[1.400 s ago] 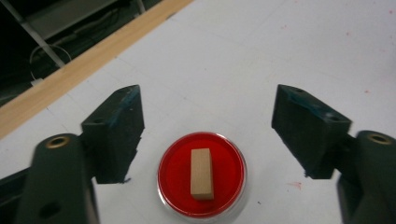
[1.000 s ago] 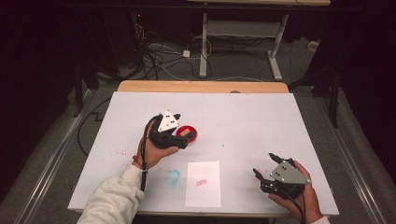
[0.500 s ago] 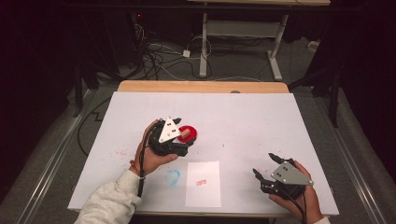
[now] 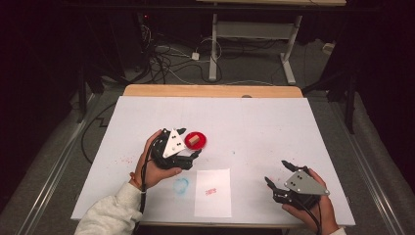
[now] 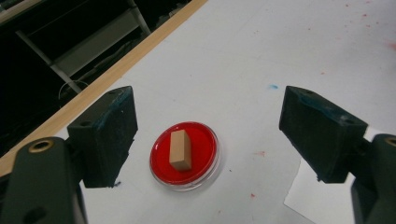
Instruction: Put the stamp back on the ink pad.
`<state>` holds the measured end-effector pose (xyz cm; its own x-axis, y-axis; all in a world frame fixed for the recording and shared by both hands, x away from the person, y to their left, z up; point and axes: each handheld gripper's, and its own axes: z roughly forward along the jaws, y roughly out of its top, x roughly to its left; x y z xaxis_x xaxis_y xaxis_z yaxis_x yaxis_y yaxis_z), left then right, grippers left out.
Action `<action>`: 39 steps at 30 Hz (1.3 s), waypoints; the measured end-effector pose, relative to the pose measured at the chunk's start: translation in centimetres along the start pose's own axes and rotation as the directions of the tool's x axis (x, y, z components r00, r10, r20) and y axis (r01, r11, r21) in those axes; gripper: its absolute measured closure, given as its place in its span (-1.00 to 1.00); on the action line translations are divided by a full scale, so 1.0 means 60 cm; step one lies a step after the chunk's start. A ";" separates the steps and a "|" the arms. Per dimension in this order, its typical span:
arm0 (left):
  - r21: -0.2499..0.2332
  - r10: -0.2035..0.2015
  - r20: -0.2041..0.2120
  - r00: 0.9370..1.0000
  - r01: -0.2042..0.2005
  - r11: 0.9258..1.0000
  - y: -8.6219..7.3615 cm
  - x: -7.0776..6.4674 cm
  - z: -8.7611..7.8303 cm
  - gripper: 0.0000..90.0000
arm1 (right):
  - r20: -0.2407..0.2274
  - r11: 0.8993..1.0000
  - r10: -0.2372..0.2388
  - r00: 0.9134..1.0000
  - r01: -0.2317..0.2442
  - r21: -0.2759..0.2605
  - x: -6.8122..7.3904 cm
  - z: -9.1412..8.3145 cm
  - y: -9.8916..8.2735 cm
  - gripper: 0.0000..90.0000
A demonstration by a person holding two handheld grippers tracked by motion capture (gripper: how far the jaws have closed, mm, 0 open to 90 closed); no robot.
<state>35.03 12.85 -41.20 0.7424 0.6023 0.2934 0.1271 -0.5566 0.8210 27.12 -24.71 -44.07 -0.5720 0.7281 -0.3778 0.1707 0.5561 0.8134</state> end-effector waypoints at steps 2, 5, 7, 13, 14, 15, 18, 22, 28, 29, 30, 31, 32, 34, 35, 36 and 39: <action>0.010 0.007 -0.006 1.000 -0.007 1.000 -0.002 -0.003 -0.002 -0.59 | 0.002 1.000 0.002 1.000 -0.001 -0.002 0.000 -0.001 0.000 -0.36; 0.014 0.016 -0.004 1.000 -0.016 1.000 -0.004 -0.006 -0.008 -0.60 | 0.005 1.000 0.005 1.000 -0.005 -0.016 0.000 -0.003 0.001 -0.36; 0.009 0.030 -0.014 0.999 -0.030 1.000 -0.007 -0.010 -0.013 -0.60 | 0.006 1.000 0.003 1.000 -0.002 -0.017 0.000 -0.003 0.002 -0.36; -0.011 0.036 -0.032 0.999 -0.036 0.999 -0.022 -0.016 -0.028 -0.60 | 0.007 1.000 0.003 1.000 -0.003 -0.022 0.001 -0.005 0.003 -0.36; -0.012 0.035 -0.043 0.998 -0.035 0.999 -0.024 -0.017 -0.030 -0.60 | 0.006 1.000 0.003 1.000 -0.003 -0.021 0.001 -0.005 0.003 -0.36; -0.015 0.034 -0.049 0.998 -0.035 0.999 -0.027 -0.017 -0.032 -0.60 | 0.006 1.000 0.001 1.000 -0.001 -0.021 0.001 -0.005 0.003 -0.36; -0.014 0.036 -0.060 0.998 -0.037 0.999 -0.034 -0.018 -0.038 -0.60 | 0.005 1.000 -0.001 1.000 0.001 -0.020 0.002 -0.005 0.003 -0.36; -0.014 0.034 -0.066 0.997 -0.035 0.999 -0.042 -0.019 -0.047 -0.60 | 0.004 1.000 0.003 1.000 -0.003 -0.019 0.002 -0.006 0.003 -0.36; -0.002 0.049 -0.081 0.995 -0.050 0.999 -0.060 -0.023 -0.061 -0.60 | 0.005 1.000 0.002 1.000 -0.002 -0.014 0.002 -0.005 0.002 -0.36; 0.002 0.048 -0.077 0.996 -0.048 0.999 -0.063 -0.022 -0.063 -0.60 | 0.005 1.000 0.002 1.000 -0.002 -0.015 0.002 -0.005 0.002 -0.36; 0.001 0.044 -0.074 0.996 -0.044 0.999 -0.068 -0.021 -0.065 -0.60 | 0.006 1.000 0.002 1.000 -0.002 -0.014 0.003 -0.005 0.002 -0.36; 0.001 0.038 -0.075 0.996 -0.038 0.999 -0.072 -0.021 -0.067 -0.60 | 0.006 1.000 0.002 1.000 -0.002 -0.014 0.003 -0.005 0.002 -0.36; 0.005 0.038 -0.074 0.997 -0.037 0.999 -0.076 -0.020 -0.070 -0.60 | 0.005 1.000 0.002 1.000 -0.001 -0.014 0.003 -0.005 0.002 -0.36; 0.007 0.035 -0.078 0.996 -0.034 0.999 -0.084 -0.019 -0.073 -0.60 | 0.007 1.000 -0.001 1.000 0.001 -0.009 0.004 -0.004 0.002 -0.36; 0.006 0.030 -0.081 0.996 -0.030 1.000 -0.089 -0.018 -0.075 -0.60 | 0.005 1.000 0.002 1.000 -0.002 -0.007 0.005 -0.003 0.001 -0.36; 0.010 0.027 -0.080 0.996 -0.026 1.000 -0.093 -0.018 -0.077 -0.60 | 0.006 1.000 0.001 1.000 -0.001 -0.006 0.005 -0.003 0.001 -0.36; 0.026 0.034 -0.088 0.996 -0.032 0.999 -0.103 -0.017 -0.080 -0.60 | 0.004 1.000 0.001 1.000 -0.001 -0.006 0.006 -0.001 0.002 -0.36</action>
<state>30.32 18.44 -44.22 0.6852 0.6315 0.3630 0.1204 -0.5897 0.7986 26.89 -24.41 -44.08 -0.5686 0.7300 -0.3792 0.1663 0.5534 0.8162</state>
